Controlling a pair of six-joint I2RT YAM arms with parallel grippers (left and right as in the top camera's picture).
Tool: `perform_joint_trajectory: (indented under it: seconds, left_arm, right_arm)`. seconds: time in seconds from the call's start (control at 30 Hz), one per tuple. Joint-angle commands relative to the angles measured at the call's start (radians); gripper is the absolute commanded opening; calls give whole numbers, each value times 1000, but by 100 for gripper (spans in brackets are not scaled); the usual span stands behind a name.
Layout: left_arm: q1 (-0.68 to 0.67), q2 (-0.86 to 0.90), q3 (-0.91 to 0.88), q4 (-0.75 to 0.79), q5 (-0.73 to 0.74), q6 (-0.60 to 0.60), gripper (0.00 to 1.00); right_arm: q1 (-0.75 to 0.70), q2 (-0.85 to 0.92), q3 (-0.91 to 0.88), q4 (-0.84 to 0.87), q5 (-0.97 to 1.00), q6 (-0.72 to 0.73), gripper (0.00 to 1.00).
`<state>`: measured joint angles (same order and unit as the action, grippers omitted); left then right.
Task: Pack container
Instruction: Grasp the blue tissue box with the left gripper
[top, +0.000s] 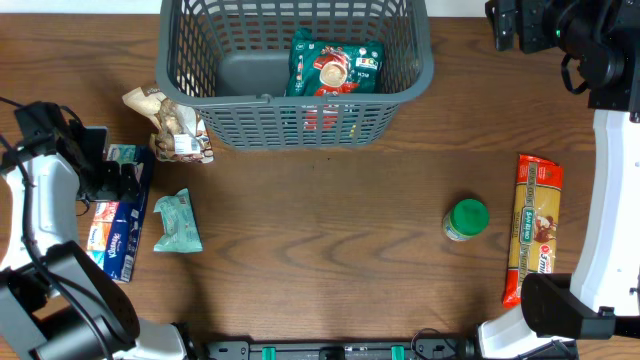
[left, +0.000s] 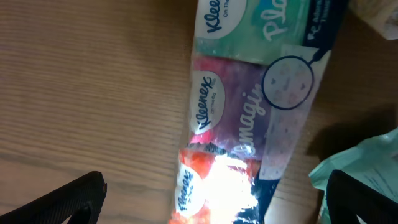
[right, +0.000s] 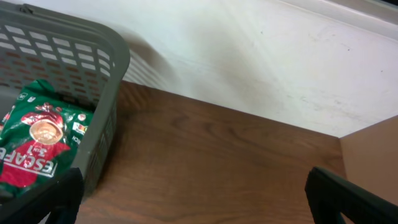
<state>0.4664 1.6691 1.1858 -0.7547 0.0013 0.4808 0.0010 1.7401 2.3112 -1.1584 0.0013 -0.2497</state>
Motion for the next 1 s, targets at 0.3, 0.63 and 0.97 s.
perform_joint_trajectory:
  seconds: [0.3,0.63,0.97]
  left_arm:
    - [1,166,-7,18,31,19,99]
    - [1,267,-7,5,78,-2,76]
    - [-1,218,28,-24,79,-204,9]
  right_arm:
    - [-5,-1,-3,2,9,-2,99]
    - [-5,-1,-3,2,10,-2,99]
    - [-5,-1,-3,2,10,-2,99]
